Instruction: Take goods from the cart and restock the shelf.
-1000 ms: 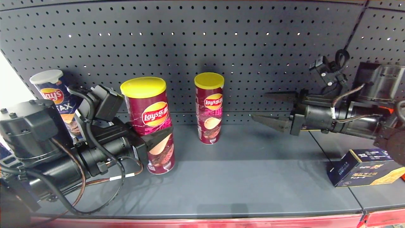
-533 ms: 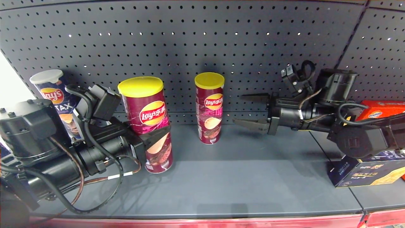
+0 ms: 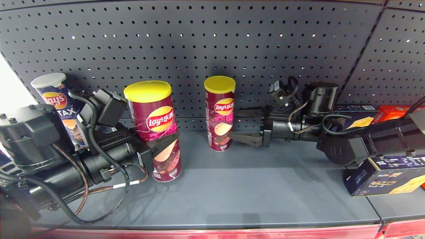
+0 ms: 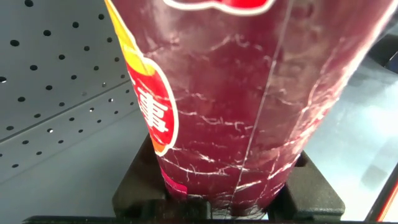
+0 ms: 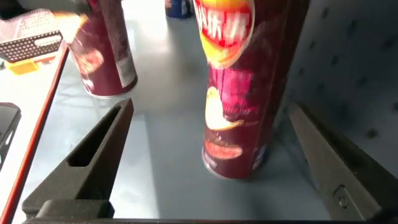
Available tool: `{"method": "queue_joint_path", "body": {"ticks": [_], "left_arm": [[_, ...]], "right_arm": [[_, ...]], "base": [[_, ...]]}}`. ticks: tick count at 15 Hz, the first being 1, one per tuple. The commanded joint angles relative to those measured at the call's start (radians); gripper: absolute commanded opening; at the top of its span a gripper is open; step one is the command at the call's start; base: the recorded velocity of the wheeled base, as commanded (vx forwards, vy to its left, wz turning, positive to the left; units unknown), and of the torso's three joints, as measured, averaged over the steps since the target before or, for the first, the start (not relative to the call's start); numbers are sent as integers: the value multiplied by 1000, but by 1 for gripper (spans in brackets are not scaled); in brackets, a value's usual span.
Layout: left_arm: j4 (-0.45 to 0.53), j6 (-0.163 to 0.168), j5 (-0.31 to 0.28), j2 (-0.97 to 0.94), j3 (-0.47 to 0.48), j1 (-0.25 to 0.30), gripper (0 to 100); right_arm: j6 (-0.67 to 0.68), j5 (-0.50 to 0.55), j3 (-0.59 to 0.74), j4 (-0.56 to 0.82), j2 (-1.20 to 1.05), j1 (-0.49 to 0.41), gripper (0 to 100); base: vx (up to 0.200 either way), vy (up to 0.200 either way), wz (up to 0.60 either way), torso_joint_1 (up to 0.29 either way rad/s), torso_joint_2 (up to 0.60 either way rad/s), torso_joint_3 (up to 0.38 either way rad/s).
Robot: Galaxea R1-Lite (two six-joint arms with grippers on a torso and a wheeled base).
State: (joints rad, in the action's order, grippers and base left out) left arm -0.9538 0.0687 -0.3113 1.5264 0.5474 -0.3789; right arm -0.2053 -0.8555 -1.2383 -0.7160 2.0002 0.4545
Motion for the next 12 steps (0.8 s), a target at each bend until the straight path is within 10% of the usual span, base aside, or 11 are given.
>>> {"method": "queue_joint_path", "body": {"ticks": [1,12], "left_arm": [[0,0,0,1,0,0,0],[-3,0,1,0,-17,0,0]], "right_arm": [[0,1,-13,9,20,10,100],[0,18,-181,82,166,23,100]], "base": [[0,0,0,0,0,0],[0,0,0,0,0,0]]}}
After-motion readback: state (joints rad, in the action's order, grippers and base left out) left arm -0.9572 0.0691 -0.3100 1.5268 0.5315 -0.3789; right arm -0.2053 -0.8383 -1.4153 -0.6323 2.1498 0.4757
